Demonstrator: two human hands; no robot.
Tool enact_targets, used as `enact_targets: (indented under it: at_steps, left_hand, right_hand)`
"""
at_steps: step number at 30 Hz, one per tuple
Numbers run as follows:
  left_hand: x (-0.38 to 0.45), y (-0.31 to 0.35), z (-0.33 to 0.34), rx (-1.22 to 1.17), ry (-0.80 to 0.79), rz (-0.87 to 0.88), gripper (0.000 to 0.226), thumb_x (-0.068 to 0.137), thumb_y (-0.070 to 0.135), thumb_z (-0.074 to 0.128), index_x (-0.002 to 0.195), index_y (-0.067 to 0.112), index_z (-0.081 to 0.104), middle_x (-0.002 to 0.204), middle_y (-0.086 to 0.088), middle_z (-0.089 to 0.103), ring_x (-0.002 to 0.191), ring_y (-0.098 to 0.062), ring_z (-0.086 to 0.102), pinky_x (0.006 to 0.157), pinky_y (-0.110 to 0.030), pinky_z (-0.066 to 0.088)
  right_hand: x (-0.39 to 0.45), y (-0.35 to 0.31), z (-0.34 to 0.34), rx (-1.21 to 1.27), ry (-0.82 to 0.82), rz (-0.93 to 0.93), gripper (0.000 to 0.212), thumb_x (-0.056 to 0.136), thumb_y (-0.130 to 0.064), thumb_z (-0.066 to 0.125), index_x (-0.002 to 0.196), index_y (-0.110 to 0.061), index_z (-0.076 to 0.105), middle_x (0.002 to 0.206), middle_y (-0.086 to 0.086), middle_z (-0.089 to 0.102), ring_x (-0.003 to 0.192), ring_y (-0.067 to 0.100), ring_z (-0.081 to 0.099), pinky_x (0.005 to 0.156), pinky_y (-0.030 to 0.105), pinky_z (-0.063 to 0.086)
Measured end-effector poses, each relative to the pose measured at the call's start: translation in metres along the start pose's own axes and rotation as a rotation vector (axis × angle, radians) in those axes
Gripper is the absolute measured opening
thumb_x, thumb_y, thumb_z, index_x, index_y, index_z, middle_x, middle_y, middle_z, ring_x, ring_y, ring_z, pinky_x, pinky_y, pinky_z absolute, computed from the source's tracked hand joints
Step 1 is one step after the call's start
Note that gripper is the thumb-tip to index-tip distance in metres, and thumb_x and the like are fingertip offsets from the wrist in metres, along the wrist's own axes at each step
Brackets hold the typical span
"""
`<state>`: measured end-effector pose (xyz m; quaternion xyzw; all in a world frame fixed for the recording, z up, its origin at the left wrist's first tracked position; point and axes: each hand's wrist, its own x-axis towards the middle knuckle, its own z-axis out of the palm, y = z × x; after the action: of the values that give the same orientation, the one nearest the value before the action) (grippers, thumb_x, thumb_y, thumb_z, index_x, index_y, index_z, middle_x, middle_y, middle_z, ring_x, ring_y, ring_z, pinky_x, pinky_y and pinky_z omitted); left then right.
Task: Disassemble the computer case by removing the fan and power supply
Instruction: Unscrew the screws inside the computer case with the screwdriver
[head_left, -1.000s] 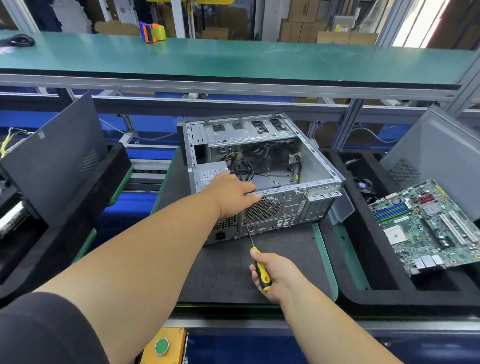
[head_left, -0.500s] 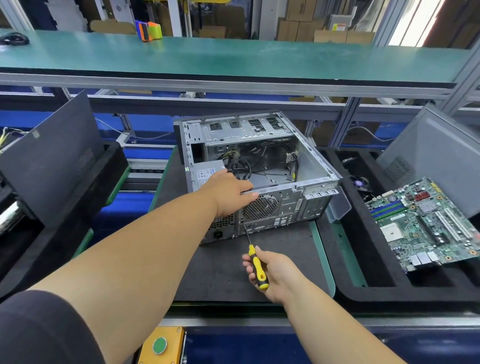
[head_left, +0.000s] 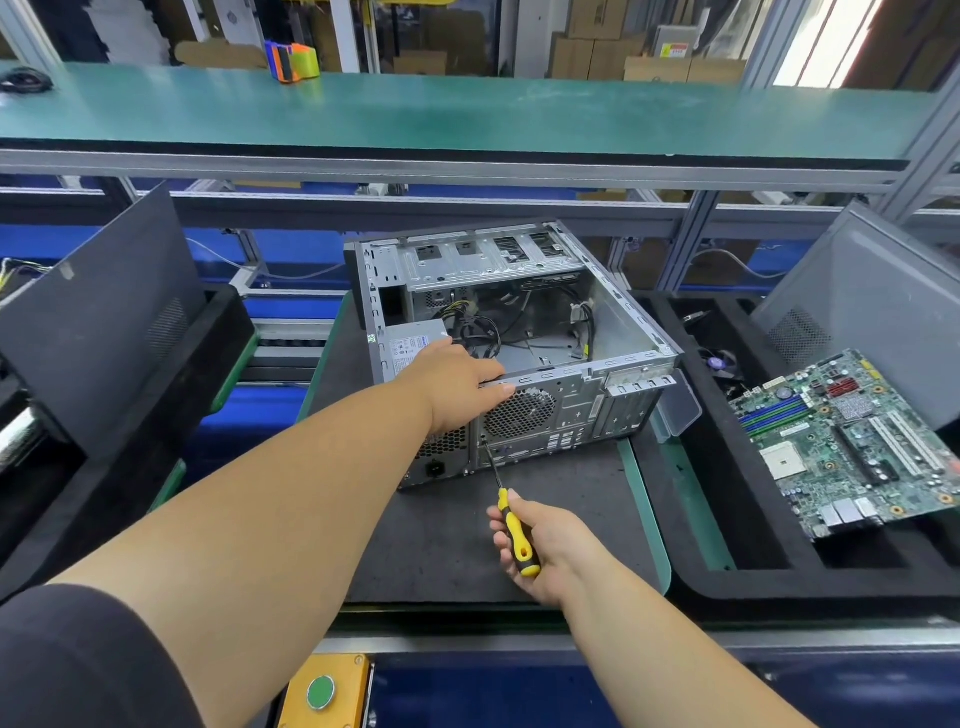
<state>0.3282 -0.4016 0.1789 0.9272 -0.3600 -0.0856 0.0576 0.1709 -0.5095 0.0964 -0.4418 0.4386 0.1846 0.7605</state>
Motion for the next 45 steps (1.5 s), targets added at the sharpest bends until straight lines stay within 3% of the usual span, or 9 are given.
enact_targets:
  at_steps: [8,13,17,20,23,29,33,38,45]
  left_hand:
    - [0.001,0.000,0.000,0.010,0.000,0.006,0.052,0.100,0.057,0.027,0.136,0.030,0.052,0.068,0.010,0.038,0.107,-0.025,0.043,0.104,-0.042,0.033]
    - [0.001,0.001,-0.001,0.013,-0.007,-0.006,0.051,0.100,0.057,0.026,0.136,0.030,0.052,0.072,0.009,0.038,0.103,-0.023,0.041,0.099,-0.039,0.033]
    - [0.001,0.002,-0.001,-0.001,0.000,-0.010,0.050,0.100,0.056,0.028,0.138,0.030,0.051,0.074,0.009,0.035,0.103,-0.021,0.039,0.095,-0.033,0.027]
    - [0.001,0.002,-0.002,0.000,-0.007,-0.005,0.050,0.101,0.055,0.027,0.137,0.030,0.050,0.081,0.004,0.042,0.104,-0.020,0.041,0.100,-0.033,0.026]
    - [0.001,0.001,-0.001,0.004,-0.020,-0.003,0.050,0.101,0.054,0.027,0.136,0.028,0.052,0.085,0.002,0.047,0.113,-0.022,0.045,0.114,-0.039,0.021]
    - [0.003,0.000,-0.001,0.014,-0.030,0.011,0.048,0.101,0.054,0.026,0.127,0.027,0.057,0.072,0.011,0.038,0.109,-0.023,0.047,0.115,-0.043,0.022]
    - [0.004,-0.002,0.001,0.006,-0.032,0.005,0.047,0.100,0.055,0.026,0.122,0.028,0.058,0.073,0.011,0.037,0.111,-0.024,0.046,0.115,-0.043,0.021]
    - [0.005,-0.002,0.001,-0.016,-0.028,0.007,0.047,0.100,0.055,0.027,0.123,0.029,0.058,0.074,0.014,0.037,0.113,-0.022,0.045,0.115,-0.040,0.020]
    - [0.005,-0.002,0.001,-0.031,-0.004,0.014,0.045,0.101,0.053,0.029,0.120,0.027,0.060,0.070,0.014,0.038,0.104,-0.021,0.046,0.115,-0.039,0.019]
  right_hand:
    - [0.004,0.002,0.005,-0.036,0.002,-0.051,0.028,0.093,-0.030,0.067,0.091,-0.002,0.071,0.058,0.004,0.065,0.046,0.012,0.059,0.043,0.024,0.049]
    - [0.007,0.005,0.006,-0.326,0.122,-0.295,0.025,0.095,-0.033,0.063,0.089,-0.009,0.062,0.059,0.003,0.062,0.058,0.018,0.060,0.054,0.030,0.047]
    - [0.002,0.006,0.008,-0.467,0.201,-0.416,0.028,0.092,-0.035,0.064,0.076,-0.017,0.050,0.044,-0.006,0.057,0.054,0.016,0.060,0.042,0.020,0.040]
    - [0.002,0.007,0.009,-0.513,0.239,-0.451,0.027,0.091,-0.034,0.064,0.077,-0.017,0.049,0.055,-0.002,0.060,0.056,0.015,0.059,0.043,0.020,0.041]
    - [0.003,0.008,0.008,-0.400,0.130,-0.346,0.021,0.094,-0.033,0.064,0.090,-0.013,0.059,0.070,0.003,0.060,0.059,0.015,0.057,0.051,0.025,0.044]
    - [0.002,0.008,-0.004,0.059,-0.188,-0.064,0.043,0.101,-0.029,0.053,0.090,0.006,0.076,0.081,0.014,0.070,0.054,0.015,0.058,0.050,0.026,0.050]
    - [0.000,0.011,-0.003,0.037,-0.166,-0.056,0.037,0.099,-0.036,0.055,0.090,-0.004,0.071,0.083,0.010,0.070,0.050,0.013,0.053,0.045,0.024,0.045]
    - [-0.001,0.010,-0.002,0.011,-0.102,-0.090,0.037,0.100,-0.037,0.054,0.080,-0.008,0.064,0.058,0.000,0.052,0.039,0.008,0.034,0.039,0.020,0.030]
    - [-0.005,0.004,0.013,-0.311,0.106,-0.176,0.036,0.104,-0.036,0.046,0.081,-0.011,0.059,0.058,0.000,0.046,0.044,0.011,0.032,0.043,0.022,0.028]
